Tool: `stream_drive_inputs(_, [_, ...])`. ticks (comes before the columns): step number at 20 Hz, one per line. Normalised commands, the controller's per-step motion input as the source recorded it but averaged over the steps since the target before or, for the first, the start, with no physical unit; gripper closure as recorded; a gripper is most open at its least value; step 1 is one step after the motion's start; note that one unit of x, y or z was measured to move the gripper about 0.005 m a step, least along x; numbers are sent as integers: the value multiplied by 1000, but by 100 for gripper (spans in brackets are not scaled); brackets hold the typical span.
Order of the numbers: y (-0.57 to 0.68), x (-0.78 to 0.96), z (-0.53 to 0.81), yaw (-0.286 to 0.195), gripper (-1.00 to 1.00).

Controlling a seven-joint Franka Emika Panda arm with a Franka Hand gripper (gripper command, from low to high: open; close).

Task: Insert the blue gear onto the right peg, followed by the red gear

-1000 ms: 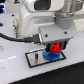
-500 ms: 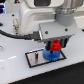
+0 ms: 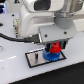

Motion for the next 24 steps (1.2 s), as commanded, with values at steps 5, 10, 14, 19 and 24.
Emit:
stream_drive_inputs(5, [-127,-30,286,0,100])
stream_drive_inputs(10, [-99,215,88,0,100])
stream_drive_inputs(14, [-112,262,-38,0,100])
stream_drive_inputs(19, [-136,232,-166,0,100])
stream_drive_inputs(24, [-95,194,-196,0,100])
